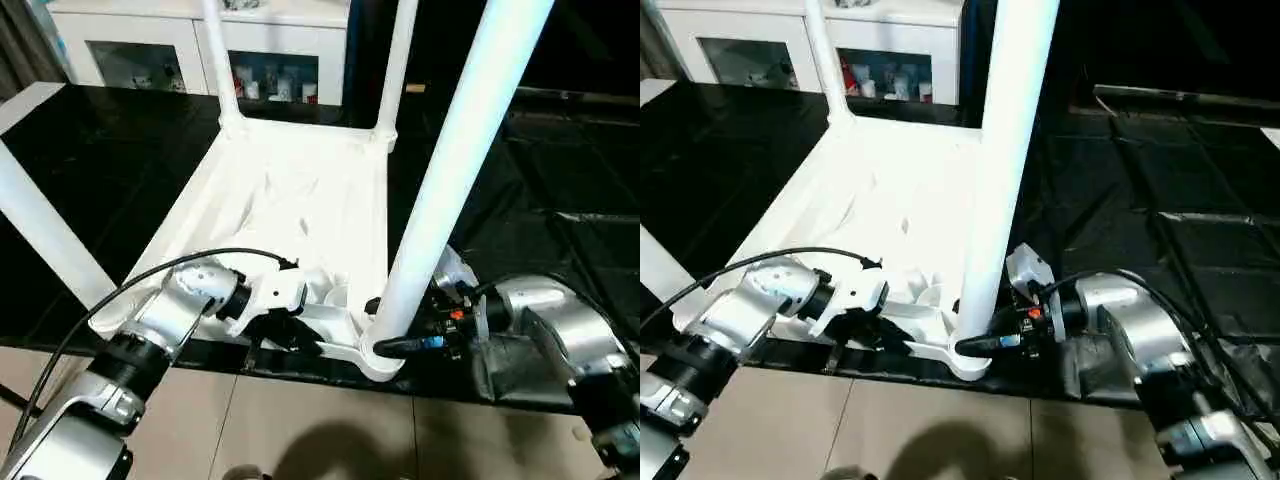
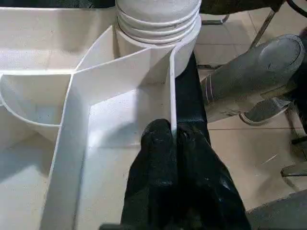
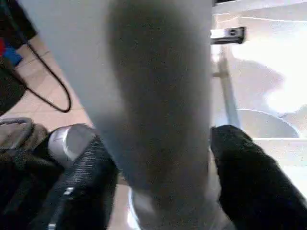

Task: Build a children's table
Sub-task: Rotate leg to tighten

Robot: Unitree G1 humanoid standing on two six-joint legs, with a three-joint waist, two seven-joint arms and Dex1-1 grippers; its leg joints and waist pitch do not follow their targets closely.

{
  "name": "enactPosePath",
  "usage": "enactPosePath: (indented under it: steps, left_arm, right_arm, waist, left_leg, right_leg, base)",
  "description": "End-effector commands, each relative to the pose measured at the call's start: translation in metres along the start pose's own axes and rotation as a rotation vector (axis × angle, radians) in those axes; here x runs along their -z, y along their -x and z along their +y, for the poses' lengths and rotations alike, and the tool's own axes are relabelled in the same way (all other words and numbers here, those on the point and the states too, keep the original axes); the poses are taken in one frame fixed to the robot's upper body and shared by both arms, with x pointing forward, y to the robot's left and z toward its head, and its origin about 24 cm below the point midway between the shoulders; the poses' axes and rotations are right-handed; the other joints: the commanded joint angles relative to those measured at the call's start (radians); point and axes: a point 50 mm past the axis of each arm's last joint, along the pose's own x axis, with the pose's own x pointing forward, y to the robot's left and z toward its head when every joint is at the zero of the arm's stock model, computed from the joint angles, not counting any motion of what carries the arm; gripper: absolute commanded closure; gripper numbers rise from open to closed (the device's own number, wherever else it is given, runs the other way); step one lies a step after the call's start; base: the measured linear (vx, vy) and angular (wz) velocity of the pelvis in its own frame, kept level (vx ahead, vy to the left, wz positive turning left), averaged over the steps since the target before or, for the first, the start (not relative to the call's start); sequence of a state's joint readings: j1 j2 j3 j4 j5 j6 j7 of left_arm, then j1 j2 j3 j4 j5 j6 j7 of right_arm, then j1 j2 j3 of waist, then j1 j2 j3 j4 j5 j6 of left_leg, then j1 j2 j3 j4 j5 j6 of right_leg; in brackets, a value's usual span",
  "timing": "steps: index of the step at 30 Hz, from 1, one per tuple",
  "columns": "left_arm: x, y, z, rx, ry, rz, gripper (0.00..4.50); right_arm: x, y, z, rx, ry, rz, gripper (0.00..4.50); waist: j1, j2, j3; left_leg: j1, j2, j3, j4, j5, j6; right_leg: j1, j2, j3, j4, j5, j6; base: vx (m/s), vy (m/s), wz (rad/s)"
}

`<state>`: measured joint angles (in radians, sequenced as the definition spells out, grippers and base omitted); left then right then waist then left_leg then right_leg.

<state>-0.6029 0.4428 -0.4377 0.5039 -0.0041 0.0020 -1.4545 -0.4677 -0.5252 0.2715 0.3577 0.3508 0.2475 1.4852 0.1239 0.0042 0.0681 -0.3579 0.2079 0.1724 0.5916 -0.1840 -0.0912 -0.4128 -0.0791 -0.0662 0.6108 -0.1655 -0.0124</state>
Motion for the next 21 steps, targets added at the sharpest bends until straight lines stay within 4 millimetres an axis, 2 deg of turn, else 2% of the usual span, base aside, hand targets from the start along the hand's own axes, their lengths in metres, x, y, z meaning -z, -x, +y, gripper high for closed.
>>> enactPosePath:
  steps: [1,5,6,8,11,13,14,16,17,18,19,21]
  left_arm:
    - [0.0,-0.011,-0.006,0.109,-0.013,0.035,4.5]
    - [0.0,-0.011,-0.005,0.104,-0.007,0.028,4.5]
    - [0.0,-0.011,-0.004,0.098,0.001,0.019,4.5]
    - [-0.002,-0.011,0.0,0.067,0.03,-0.009,4.5]
    - [-0.003,-0.011,0.011,-0.042,0.098,-0.061,4.5]
    - [-0.004,-0.011,0.019,-0.118,0.136,-0.079,4.5]
    - [-0.004,-0.011,0.026,-0.19,0.178,-0.082,4.5]
    - [-0.005,-0.012,0.035,-0.275,0.228,-0.106,4.5]
    - [-0.007,-0.013,0.041,-0.322,0.263,-0.128,4.5]
    - [-0.007,-0.013,0.041,-0.322,0.263,-0.128,4.5]
    - [-0.009,-0.013,0.044,-0.347,0.274,-0.134,4.5]
    - [-0.011,-0.014,0.049,-0.398,0.293,-0.138,4.5]
  right_arm:
    - [-0.004,0.004,-0.002,-0.007,0.019,0.013,1.96]
    - [-0.004,0.004,-0.001,-0.017,0.015,0.014,2.2]
    - [-0.004,0.003,-0.001,-0.022,0.011,0.01,2.28]
    - [-0.004,0.002,-0.001,-0.02,-0.01,-0.014,2.29]
    - [-0.004,-0.001,-0.006,0.074,-0.048,-0.074,2.34]
    - [-0.004,-0.005,-0.013,0.177,-0.056,-0.094,2.36]
    - [-0.003,-0.01,-0.019,0.256,-0.066,-0.108,2.36]
    - [-0.001,-0.018,-0.027,0.369,-0.089,-0.122,2.38]
    - [0.0,-0.024,-0.033,0.455,-0.119,-0.132,2.42]
    - [0.0,-0.024,-0.033,0.455,-0.119,-0.132,2.42]
    - [-0.001,-0.027,-0.036,0.5,-0.13,-0.14,2.43]
    - [-0.001,-0.034,-0.04,0.552,-0.143,-0.141,2.46]
  waist:
    - [-0.004,-0.015,-0.072]
    - [-0.005,-0.016,-0.072]
    - [-0.005,-0.013,-0.071]
    - [-0.005,-0.015,-0.07]
    - [-0.006,-0.015,-0.065]
    - [-0.01,-0.017,-0.061]
    - [-0.019,-0.019,-0.059]
    - [-0.026,-0.019,-0.056]
    - [-0.034,-0.023,-0.054]
    - [-0.04,-0.022,-0.052]
    - [-0.048,-0.026,-0.053]
    - [-0.055,-0.022,-0.054]
  left_leg:
    - [0.001,0.021,0.004,-0.065,-0.169,0.065]
    - [0.001,0.021,0.004,-0.065,-0.169,0.065]
    - [0.001,0.021,0.004,-0.065,-0.172,0.065]
    - [0.003,0.02,0.005,-0.066,-0.182,0.063]
    - [0.006,0.017,0.006,-0.066,-0.201,0.059]
    - [0.002,0.014,0.004,-0.069,-0.206,0.051]
    - [0.002,0.01,0.002,-0.07,-0.226,0.036]
    - [0.003,0.007,-0.001,-0.072,-0.237,0.021]
    - [-0.006,0.003,-0.006,-0.074,-0.232,0.014]
    - [-0.009,0.002,-0.007,-0.075,-0.237,0.011]
    - [-0.016,-0.001,-0.011,-0.076,-0.238,0.01]
    - [-0.009,0.0,-0.011,-0.075,-0.242,0.021]
  right_leg:
    - [0.056,-0.057,0.042,-0.07,-0.264,-0.213]
    - [0.056,-0.057,0.041,-0.07,-0.262,-0.215]
    - [0.055,-0.057,0.042,-0.071,-0.266,-0.216]
    - [0.054,-0.056,0.042,-0.074,-0.282,-0.213]
    - [0.051,-0.055,0.042,-0.081,-0.32,-0.205]
    - [0.052,-0.055,0.04,-0.085,-0.368,-0.185]
    - [0.051,-0.056,0.038,-0.093,-0.441,-0.155]
    - [0.049,-0.058,0.035,-0.102,-0.506,-0.126]
    - [0.055,-0.057,0.03,-0.103,-0.536,-0.105]
    - [0.054,-0.057,0.027,-0.107,-0.562,-0.093]
    - [0.062,-0.058,0.023,-0.11,-0.589,-0.07]
    - [0.053,-0.058,0.026,-0.115,-0.577,-0.068]
  base:
    - [0.0,0.0,0.0]
    - [0.0,0.0,0.0]
    - [0.0,0.0,0.0]
    - [0.0,0.0,0.0]
    - [0.0,0.0,0.0]
    - [0.0,0.0,0.0]
    - [0.0,0.0,0.0]
    - [0.0,0.0,0.0]
    - [0.0,0.0,0.0]
    - [0.0,0.0,0.0]
    - [0.0,0.0,0.0]
    - [0.0,0.0,0.0]
